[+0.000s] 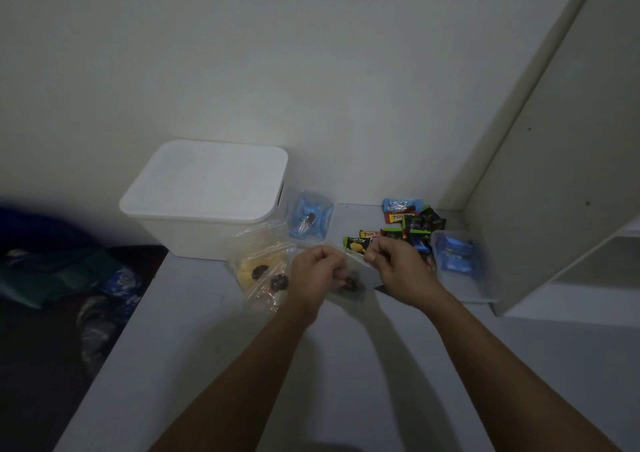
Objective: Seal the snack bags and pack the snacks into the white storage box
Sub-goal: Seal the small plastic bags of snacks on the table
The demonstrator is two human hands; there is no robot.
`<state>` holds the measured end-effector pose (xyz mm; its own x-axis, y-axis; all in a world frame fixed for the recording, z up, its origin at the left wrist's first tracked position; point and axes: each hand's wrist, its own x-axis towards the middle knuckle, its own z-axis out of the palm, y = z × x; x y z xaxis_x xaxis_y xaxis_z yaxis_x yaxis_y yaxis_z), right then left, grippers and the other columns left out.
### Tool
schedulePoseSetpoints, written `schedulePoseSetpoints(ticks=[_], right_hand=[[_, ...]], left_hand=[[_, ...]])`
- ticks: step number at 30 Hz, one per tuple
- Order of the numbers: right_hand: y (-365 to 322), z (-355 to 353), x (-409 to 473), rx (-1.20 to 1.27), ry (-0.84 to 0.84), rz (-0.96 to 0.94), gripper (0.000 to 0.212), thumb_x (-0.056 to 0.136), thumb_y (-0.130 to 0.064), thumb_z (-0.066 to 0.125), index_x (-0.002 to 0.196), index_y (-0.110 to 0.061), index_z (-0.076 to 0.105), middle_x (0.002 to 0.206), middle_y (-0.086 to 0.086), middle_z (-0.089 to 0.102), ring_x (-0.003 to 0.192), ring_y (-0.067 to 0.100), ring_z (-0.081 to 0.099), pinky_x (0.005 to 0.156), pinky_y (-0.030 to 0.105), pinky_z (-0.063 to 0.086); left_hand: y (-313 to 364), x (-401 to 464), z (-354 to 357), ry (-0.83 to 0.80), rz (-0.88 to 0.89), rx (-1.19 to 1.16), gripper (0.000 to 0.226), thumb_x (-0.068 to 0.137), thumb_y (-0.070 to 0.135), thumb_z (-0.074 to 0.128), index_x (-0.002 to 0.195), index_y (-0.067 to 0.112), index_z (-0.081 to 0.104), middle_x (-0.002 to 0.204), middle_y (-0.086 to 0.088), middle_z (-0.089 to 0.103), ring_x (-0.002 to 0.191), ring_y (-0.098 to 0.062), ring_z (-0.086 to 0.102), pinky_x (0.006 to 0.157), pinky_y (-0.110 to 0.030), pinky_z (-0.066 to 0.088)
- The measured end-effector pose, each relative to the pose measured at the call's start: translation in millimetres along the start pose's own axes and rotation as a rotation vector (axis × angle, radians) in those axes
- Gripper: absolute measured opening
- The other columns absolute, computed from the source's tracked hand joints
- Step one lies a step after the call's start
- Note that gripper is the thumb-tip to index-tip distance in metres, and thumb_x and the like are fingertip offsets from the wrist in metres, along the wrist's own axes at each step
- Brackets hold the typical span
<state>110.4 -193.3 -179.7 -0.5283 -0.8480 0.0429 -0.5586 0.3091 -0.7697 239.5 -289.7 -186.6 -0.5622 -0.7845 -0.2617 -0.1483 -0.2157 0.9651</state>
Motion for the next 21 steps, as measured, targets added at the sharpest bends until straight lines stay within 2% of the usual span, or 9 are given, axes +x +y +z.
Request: schedulePoseSetpoints(ticks=[2, 4, 6, 8, 11, 13, 15, 18, 21], right_hand=[[-2.1, -3.9, 1.1, -0.014, -0.067, -0.007, 0.028, 0.092, -0.011, 0.052, 0.067, -0.025, 0.051, 0.067, -0.008, 0.053, 0.062, 0.001, 0.046, 0.055, 0.018, 0.034], [-4.0, -9.7, 1.7, -0.021, -0.162, -0.015, 0.021, 0.092, -0.014, 0.054, 0.073, -0.019, 0.059, 0.071, -0.003, 0.058, 0.063, 0.004, 0.048, 0.057, 0.020, 0.037], [-3.9, -14.2, 2.0, 0.002, -0.205, -0.036, 0.020, 0.092, -0.015, 0.057, 0.073, -0.017, 0.063, 0.070, -0.004, 0.060, 0.062, -0.001, 0.051, 0.059, 0.019, 0.040], [-1.4, -14.3, 1.8, 0.045, -0.180, -0.025, 0.023, 0.091, -0.027, 0.059, 0.070, -0.019, 0.064, 0.070, -0.001, 0.063, 0.063, 0.004, 0.057, 0.060, 0.025, 0.044], [2.9, -6.1, 0.5, 0.076, -0.223, 0.070, 0.025, 0.083, -0.041, 0.067, 0.091, -0.017, 0.069, 0.087, -0.003, 0.067, 0.077, 0.009, 0.062, 0.070, 0.030, 0.051], [5.3, 7.7, 2.3, -0.002, -0.263, 0.059, 0.019, 0.080, -0.030, 0.073, 0.093, -0.017, 0.069, 0.088, -0.008, 0.065, 0.080, 0.008, 0.062, 0.073, 0.032, 0.053], [3.5, 23.6, 6.3, -0.054, -0.254, 0.056, 0.005, 0.083, -0.018, 0.071, 0.079, -0.020, 0.067, 0.079, -0.008, 0.063, 0.075, 0.010, 0.061, 0.071, 0.036, 0.055], [-3.3, 44.1, 15.6, -0.069, -0.230, 0.069, 0.027, 0.084, -0.014, 0.068, 0.066, -0.031, 0.059, 0.072, -0.007, 0.061, 0.067, 0.011, 0.060, 0.068, 0.035, 0.057], [-12.4, 59.9, 28.5, -0.063, -0.246, 0.062, 0.016, 0.085, -0.012, 0.067, 0.076, -0.025, 0.063, 0.071, -0.008, 0.060, 0.062, 0.006, 0.057, 0.069, 0.031, 0.054]], left_hand=[[-10.5, -0.2, -3.1, 0.119, 0.059, 0.112, 0.024, 0.079, -0.003, 0.061, 0.098, 0.011, 0.060, 0.092, -0.005, 0.060, 0.076, -0.018, 0.057, 0.060, -0.028, 0.049], [-21.0, -1.3, -6.5, 0.072, 0.097, 0.192, 0.034, 0.076, 0.002, 0.067, 0.105, 0.016, 0.059, 0.101, -0.002, 0.060, 0.088, -0.019, 0.059, 0.068, -0.032, 0.053], [-32.0, -4.0, -9.2, 0.014, 0.086, 0.211, 0.017, 0.074, 0.016, 0.070, 0.090, 0.020, 0.066, 0.093, -0.009, 0.066, 0.088, -0.025, 0.064, 0.076, -0.048, 0.057], [-40.5, -8.1, -15.5, 0.060, 0.036, 0.183, 0.003, 0.073, 0.021, 0.069, 0.074, 0.021, 0.066, 0.083, -0.015, 0.067, 0.081, -0.031, 0.065, 0.074, -0.057, 0.056], [-51.4, -15.9, -26.9, 0.132, -0.071, 0.162, 0.013, 0.080, 0.012, 0.067, 0.071, 0.020, 0.063, 0.088, -0.016, 0.067, 0.085, -0.039, 0.066, 0.068, -0.060, 0.057], [-54.3, -21.8, -34.1, 0.165, -0.121, 0.171, 0.012, 0.081, 0.007, 0.065, 0.071, 0.014, 0.063, 0.082, -0.016, 0.066, 0.076, -0.036, 0.066, 0.064, -0.059, 0.057], [-55.5, -27.5, -41.3, 0.201, -0.190, 0.169, 0.007, 0.081, 0.005, 0.064, 0.075, 0.008, 0.063, 0.077, -0.016, 0.064, 0.065, -0.031, 0.065, 0.060, -0.054, 0.059], [-58.6, -32.4, -54.6, 0.218, -0.246, 0.179, 0.003, 0.083, 0.005, 0.062, 0.083, 0.003, 0.064, 0.081, -0.019, 0.066, 0.067, -0.032, 0.067, 0.057, -0.044, 0.061], [-59.4, -29.2, -70.4, 0.254, -0.228, 0.272, 0.006, 0.079, 0.010, 0.064, 0.076, 0.007, 0.068, 0.080, -0.021, 0.069, 0.069, -0.034, 0.070, 0.063, -0.050, 0.061]])
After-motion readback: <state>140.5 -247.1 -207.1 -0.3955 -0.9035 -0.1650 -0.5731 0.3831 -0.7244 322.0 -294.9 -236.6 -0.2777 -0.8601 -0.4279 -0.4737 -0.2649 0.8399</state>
